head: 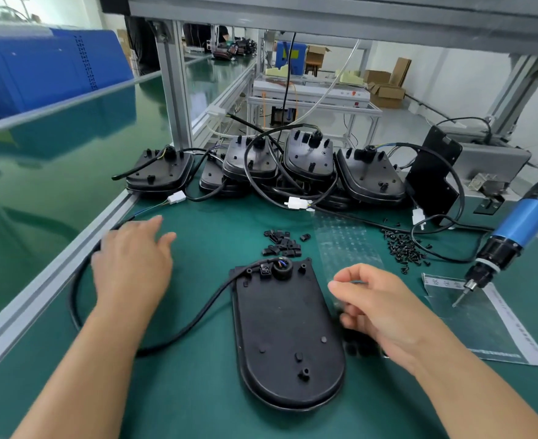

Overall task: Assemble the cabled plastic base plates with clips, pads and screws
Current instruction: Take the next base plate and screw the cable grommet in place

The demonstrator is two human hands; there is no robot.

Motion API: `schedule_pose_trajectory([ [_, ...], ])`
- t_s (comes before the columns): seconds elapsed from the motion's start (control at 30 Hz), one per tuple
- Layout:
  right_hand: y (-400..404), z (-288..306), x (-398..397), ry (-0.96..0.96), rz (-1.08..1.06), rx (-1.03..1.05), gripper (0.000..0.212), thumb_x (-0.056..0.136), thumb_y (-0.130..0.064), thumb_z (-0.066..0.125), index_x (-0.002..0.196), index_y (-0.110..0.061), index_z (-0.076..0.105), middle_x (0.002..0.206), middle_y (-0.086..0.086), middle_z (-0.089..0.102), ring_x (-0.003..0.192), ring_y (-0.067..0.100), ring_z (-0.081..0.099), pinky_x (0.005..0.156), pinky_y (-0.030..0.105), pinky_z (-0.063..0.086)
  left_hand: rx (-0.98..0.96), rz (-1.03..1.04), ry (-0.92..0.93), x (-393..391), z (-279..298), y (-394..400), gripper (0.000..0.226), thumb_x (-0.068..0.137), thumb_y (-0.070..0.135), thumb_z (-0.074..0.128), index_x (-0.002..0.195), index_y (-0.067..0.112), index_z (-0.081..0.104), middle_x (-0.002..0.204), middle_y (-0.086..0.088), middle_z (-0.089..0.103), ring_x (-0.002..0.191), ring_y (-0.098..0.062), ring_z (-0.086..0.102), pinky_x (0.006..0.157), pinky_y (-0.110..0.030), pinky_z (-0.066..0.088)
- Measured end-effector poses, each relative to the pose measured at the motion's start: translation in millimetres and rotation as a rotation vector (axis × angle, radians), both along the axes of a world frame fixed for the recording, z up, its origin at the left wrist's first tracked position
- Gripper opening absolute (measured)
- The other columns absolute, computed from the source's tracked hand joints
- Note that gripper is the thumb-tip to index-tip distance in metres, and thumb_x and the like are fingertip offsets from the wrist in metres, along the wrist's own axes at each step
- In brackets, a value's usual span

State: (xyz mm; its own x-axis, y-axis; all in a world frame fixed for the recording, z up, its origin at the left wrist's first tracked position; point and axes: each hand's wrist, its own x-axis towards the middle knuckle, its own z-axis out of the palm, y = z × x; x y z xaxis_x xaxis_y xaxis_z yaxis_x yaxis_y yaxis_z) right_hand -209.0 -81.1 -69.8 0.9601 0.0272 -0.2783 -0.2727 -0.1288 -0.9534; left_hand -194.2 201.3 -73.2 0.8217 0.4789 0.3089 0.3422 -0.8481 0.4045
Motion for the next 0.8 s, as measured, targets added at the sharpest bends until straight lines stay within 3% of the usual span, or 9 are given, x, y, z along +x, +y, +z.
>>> schedule_pose_trajectory([
  [0.13,-2.1,-2.5,-4.2,-0.016,0.032,-0.094,0.006,0.085,-0.014,0.068,0.087,-0.012,0.062,0.066,0.000,0.051,0.054,0.008,0.049,0.058,0.024,0.051,0.160,0.236,0.288,14.8,-3.6,41.2,0.030,0.093,0.023,0.054,0.117,0.006,0.058,0.120,-0.022,0.053,0.114,-0.039,0.044,0.089,-0.043,0.037],
  [0.23,1.9,-4.1,-7.3,-0.051,0.061,-0.207,0.008,0.083,-0.019,0.070,0.084,-0.015,0.063,0.071,0.000,0.058,0.054,0.004,0.055,0.058,0.024,0.055,0.173,0.272,0.309,22.2,-6.1,48.8,0.028,0.091,0.015,0.055,0.116,0.004,0.060,0.117,-0.022,0.052,0.112,-0.038,0.045,0.088,-0.041,0.038],
  [0.33,1.0,-4.1,-10.7,-0.094,0.067,-0.315,0.011,0.082,-0.028,0.070,0.084,-0.020,0.061,0.066,-0.004,0.061,0.054,0.004,0.061,0.066,0.034,0.060,0.092,0.263,0.282,25.9,-2.3,54.2,0.018,0.085,0.006,0.055,0.100,0.000,0.062,0.108,-0.024,0.058,0.099,-0.039,0.051,0.082,-0.039,0.041],
  [0.43,-1.3,-1.0,-15.8,-0.152,0.109,-0.480,0.016,0.081,-0.041,0.067,0.084,-0.028,0.059,0.064,-0.008,0.064,0.056,0.007,0.066,0.059,0.030,0.057,-0.157,0.101,0.180,18.3,16.3,53.6,0.012,0.084,0.009,0.059,0.080,0.000,0.065,0.079,-0.017,0.064,0.076,-0.033,0.055,0.068,-0.032,0.043],
  [0.5,-1.9,0.5,-17.2,-0.176,0.135,-0.547,0.017,0.081,-0.046,0.065,0.084,-0.030,0.057,0.068,-0.008,0.065,0.053,0.005,0.065,0.054,0.026,0.053,-0.492,-0.093,0.084,3.1,41.1,38.8,0.013,0.086,0.013,0.066,0.077,0.004,0.064,0.060,-0.008,0.063,0.055,-0.023,0.052,0.057,-0.025,0.043],
  [0.57,-1.7,0.0,-17.1,-0.186,0.144,-0.559,0.017,0.082,-0.045,0.064,0.082,-0.030,0.059,0.073,-0.008,0.065,0.058,0.004,0.065,0.062,0.029,0.057,-0.840,-0.329,0.044,-18.5,68.7,11.5,0.007,0.084,0.014,0.068,0.082,0.008,0.066,0.053,-0.002,0.062,0.042,-0.010,0.047,0.045,-0.016,0.043],
  [0.63,1.1,2.0,-18.0,-0.255,0.129,-0.605,0.013,0.084,-0.042,0.065,0.079,-0.030,0.062,0.074,-0.011,0.066,0.067,0.002,0.063,0.069,0.025,0.056,-1.020,-0.538,0.063,-36.6,87.9,-19.7,0.008,0.085,0.011,0.064,0.091,0.013,0.069,0.059,-0.003,0.065,0.043,-0.005,0.049,0.043,-0.012,0.045],
  [0.7,7.5,10.5,-22.8,-0.406,0.030,-0.584,0.014,0.087,-0.035,0.064,0.074,-0.031,0.065,0.067,-0.017,0.066,0.064,-0.004,0.059,0.062,0.010,0.046,-1.206,-0.682,0.093,-48.1,96.7,-52.7,0.026,0.088,0.001,0.057,0.104,0.018,0.068,0.065,-0.006,0.065,0.049,-0.008,0.051,0.046,-0.015,0.046],
  [0.8,17.6,31.1,-35.2,-0.544,0.032,-0.248,0.026,0.091,-0.038,0.058,0.072,-0.026,0.071,0.064,-0.015,0.068,0.049,0.000,0.054,0.051,0.008,0.038,-1.545,-0.662,0.089,-49.1,99.3,-97.8,0.044,0.092,-0.010,0.042,0.109,0.021,0.069,0.069,-0.008,0.061,0.056,-0.011,0.049,0.052,-0.020,0.045],
])
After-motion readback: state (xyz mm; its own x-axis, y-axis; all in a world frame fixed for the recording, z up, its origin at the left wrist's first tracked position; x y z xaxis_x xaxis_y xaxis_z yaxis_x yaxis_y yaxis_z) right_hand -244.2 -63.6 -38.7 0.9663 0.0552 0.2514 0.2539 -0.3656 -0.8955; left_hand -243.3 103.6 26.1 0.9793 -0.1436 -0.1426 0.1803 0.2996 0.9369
